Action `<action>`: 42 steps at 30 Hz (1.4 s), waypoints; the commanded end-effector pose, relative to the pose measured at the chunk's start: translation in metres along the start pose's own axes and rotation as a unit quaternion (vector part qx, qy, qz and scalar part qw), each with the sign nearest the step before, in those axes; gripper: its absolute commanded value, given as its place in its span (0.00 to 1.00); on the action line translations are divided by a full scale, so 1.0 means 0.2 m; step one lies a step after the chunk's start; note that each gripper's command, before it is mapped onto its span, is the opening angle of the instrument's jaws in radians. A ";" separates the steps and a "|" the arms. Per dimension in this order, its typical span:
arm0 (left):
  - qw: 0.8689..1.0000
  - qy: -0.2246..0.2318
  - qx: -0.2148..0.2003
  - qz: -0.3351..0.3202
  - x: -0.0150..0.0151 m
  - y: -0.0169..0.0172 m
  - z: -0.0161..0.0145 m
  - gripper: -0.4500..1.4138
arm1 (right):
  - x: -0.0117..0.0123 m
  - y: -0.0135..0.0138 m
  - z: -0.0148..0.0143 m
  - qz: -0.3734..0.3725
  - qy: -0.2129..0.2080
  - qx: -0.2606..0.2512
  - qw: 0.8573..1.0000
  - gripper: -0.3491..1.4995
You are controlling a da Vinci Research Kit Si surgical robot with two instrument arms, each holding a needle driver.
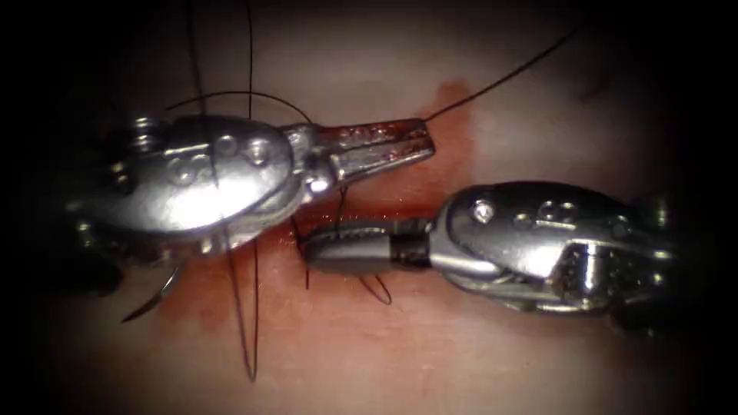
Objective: Wound Closure
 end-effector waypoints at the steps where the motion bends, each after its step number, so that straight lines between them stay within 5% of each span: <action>1: 1.000 0.000 -0.001 -0.001 -0.002 0.001 0.002 0.00 | -0.002 0.002 0.003 -0.001 0.001 -0.004 1.000 0.00; 4: 1.000 0.000 -0.003 -0.018 0.000 -0.001 0.002 0.00 | -0.004 0.005 0.002 -0.002 0.000 -0.011 1.000 0.00; 7: 0.999 0.000 -0.011 -0.052 0.003 -0.004 0.003 0.68 | -0.009 0.006 0.001 -0.006 -0.012 -0.013 1.000 0.00; 10: 0.998 0.000 -0.010 -0.063 0.005 -0.005 0.004 0.90 | -0.014 0.006 0.002 -0.009 -0.024 -0.016 1.000 0.00; 28: 0.997 -0.001 -0.009 -0.071 0.013 -0.007 0.001 0.92 | -0.047 0.001 0.011 -0.027 -0.123 0.011 0.992 0.00; 35: 0.997 -0.002 -0.003 -0.080 0.013 -0.008 -0.003 0.79 | -0.051 -0.001 0.009 -0.028 -0.140 0.026 0.989 0.00; 42: 0.997 -0.008 0.009 -0.082 0.009 -0.013 -0.003 0.77 | -0.056 -0.006 0.009 -0.039 -0.161 0.055 0.985 0.00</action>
